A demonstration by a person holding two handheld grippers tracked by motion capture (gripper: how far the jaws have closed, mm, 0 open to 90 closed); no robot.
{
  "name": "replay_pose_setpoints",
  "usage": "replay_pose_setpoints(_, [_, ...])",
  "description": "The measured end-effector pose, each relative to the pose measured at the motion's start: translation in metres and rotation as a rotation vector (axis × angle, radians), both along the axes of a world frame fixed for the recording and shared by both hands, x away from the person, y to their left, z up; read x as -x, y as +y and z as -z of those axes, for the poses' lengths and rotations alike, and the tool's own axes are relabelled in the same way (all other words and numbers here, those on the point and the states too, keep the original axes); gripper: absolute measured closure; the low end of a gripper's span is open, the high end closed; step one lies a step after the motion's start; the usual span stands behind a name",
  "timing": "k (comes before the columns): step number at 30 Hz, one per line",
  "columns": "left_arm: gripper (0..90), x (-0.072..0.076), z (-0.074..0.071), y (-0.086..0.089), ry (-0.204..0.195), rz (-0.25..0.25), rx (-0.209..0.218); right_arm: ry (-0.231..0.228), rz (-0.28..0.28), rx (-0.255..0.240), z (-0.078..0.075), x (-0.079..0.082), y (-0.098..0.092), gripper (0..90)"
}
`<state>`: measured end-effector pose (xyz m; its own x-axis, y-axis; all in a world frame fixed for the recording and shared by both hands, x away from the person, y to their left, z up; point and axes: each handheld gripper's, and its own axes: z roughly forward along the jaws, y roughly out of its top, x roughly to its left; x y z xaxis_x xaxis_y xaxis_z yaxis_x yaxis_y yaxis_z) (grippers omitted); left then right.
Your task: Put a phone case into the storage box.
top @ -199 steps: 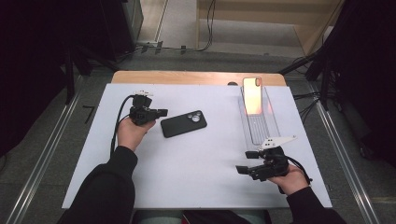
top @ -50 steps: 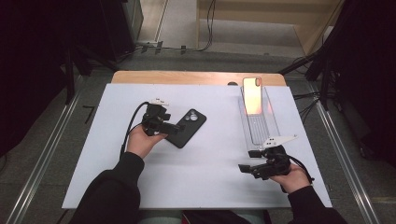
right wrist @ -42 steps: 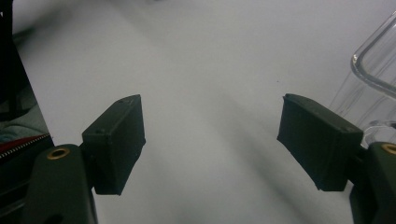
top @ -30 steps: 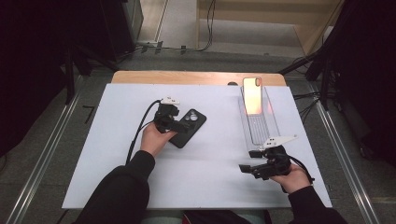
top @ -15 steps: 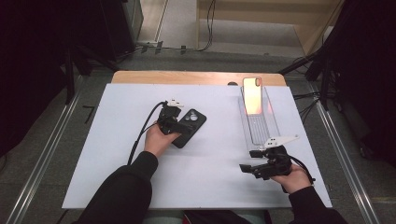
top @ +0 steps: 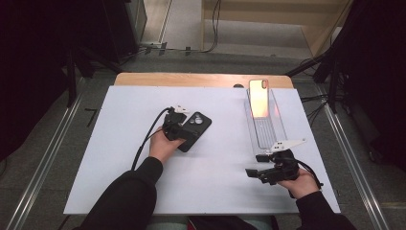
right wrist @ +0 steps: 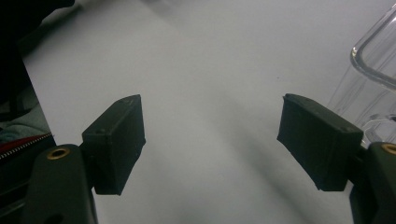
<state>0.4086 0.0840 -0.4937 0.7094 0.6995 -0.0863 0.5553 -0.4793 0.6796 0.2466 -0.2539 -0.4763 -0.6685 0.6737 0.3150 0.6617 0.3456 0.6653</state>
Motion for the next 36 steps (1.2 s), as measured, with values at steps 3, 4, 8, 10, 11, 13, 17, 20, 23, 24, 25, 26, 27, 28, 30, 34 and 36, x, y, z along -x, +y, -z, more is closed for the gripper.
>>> replay_pose_setpoints(3, [4.5,-0.001,0.003,0.0,0.003,-0.01,-0.014,0.001,0.002,-0.002,0.0,0.0,0.0,21.0])
replay_pose_setpoints(4, [4.5,-0.001,0.004,0.0,0.003,-0.014,-0.022,0.001,0.001,-0.002,0.0,0.0,0.0,21.0])
replay_pose_setpoints(8, [4.5,-0.001,0.009,-0.002,0.01,-0.005,-0.041,0.002,0.002,-0.002,0.0,0.0,0.0,21.0])
replay_pose_setpoints(10, [4.4,-0.001,0.012,-0.005,0.011,-0.012,-0.06,0.001,0.0,-0.001,0.0,0.0,0.0,21.0])
replay_pose_setpoints(11, [4.4,0.0,0.012,-0.005,0.004,-0.012,-0.065,0.001,-0.001,-0.001,0.0,0.0,0.0,21.0])
replay_pose_setpoints(13, [4.3,0.001,0.013,-0.006,-0.003,-0.014,-0.068,0.0,-0.001,0.0,0.0,0.0,0.0,21.0])
replay_pose_setpoints(17, [4.0,0.004,0.015,-0.007,-0.028,-0.015,-0.081,0.002,-0.001,0.0,0.0,0.0,0.0,21.0])
replay_pose_setpoints(20, [4.1,0.007,0.018,-0.009,-0.061,-0.025,-0.101,0.003,0.001,0.002,0.0,0.0,0.0,21.0])
replay_pose_setpoints(23, [4.3,0.009,0.019,-0.009,-0.072,-0.036,-0.093,0.003,0.002,0.002,0.0,0.0,0.0,21.0])
replay_pose_setpoints(24, [4.9,0.009,0.019,-0.009,-0.074,-0.037,-0.095,0.003,0.002,0.001,0.0,0.0,0.0,21.0])
replay_pose_setpoints(25, [5.7,0.01,0.019,-0.009,-0.075,-0.042,-0.093,0.004,0.002,0.001,0.0,0.0,0.0,21.0])
replay_pose_setpoints(26, [6.8,0.01,0.019,-0.008,-0.077,-0.05,-0.09,0.004,0.001,0.001,0.0,0.0,0.001,21.0])
replay_pose_setpoints(27, [9.4,0.012,0.018,-0.007,-0.084,-0.058,-0.083,0.004,0.0,0.002,0.0,0.0,0.001,21.0])
replay_pose_setpoints(28, [12.7,0.012,0.019,-0.007,-0.088,-0.064,-0.075,0.003,0.0,0.003,0.0,0.0,0.001,20.9])
replay_pose_setpoints(30, [13.0,0.012,0.019,-0.007,-0.088,-0.065,-0.076,0.004,-0.001,0.004,0.0,0.001,0.001,21.0])
replay_pose_setpoints(34, [14.1,0.013,0.017,-0.008,-0.084,-0.069,-0.083,0.001,-0.002,0.002,0.0,0.001,0.001,21.0])
replay_pose_setpoints(36, [14.6,0.013,0.017,-0.008,-0.082,-0.072,-0.084,0.003,0.0,0.001,0.0,0.0,0.001,21.0])
